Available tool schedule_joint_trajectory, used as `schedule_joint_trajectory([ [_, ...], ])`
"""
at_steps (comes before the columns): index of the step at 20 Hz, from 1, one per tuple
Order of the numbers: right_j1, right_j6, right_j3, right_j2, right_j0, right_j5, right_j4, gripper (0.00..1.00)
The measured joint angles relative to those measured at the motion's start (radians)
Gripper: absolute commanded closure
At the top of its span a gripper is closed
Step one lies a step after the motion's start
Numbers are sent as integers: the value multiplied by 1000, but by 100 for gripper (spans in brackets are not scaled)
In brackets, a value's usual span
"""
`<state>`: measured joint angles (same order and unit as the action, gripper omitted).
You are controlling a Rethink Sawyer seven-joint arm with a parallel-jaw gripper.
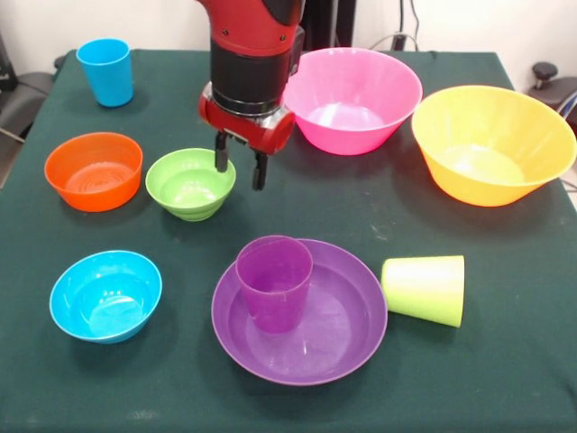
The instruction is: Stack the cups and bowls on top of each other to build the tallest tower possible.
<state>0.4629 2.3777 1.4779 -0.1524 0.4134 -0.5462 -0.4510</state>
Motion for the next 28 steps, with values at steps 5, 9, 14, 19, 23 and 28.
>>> schedule_joint_trajectory([
  [5, -11, 0, -7, -1, 3, 0, 0, 0],
  [9, -24, 0, -22, -2, 3, 0, 0, 0],
  [14, -55, 0, -48, -2, 4, 0, 0, 0],
  [19, -78, 0, -62, -2, 11, 0, 0, 0],
  [23, -95, 0, -67, -3, 20, 0, 0, 0],
  [28, -107, 0, -69, -3, 27, 0, 0, 0],
])
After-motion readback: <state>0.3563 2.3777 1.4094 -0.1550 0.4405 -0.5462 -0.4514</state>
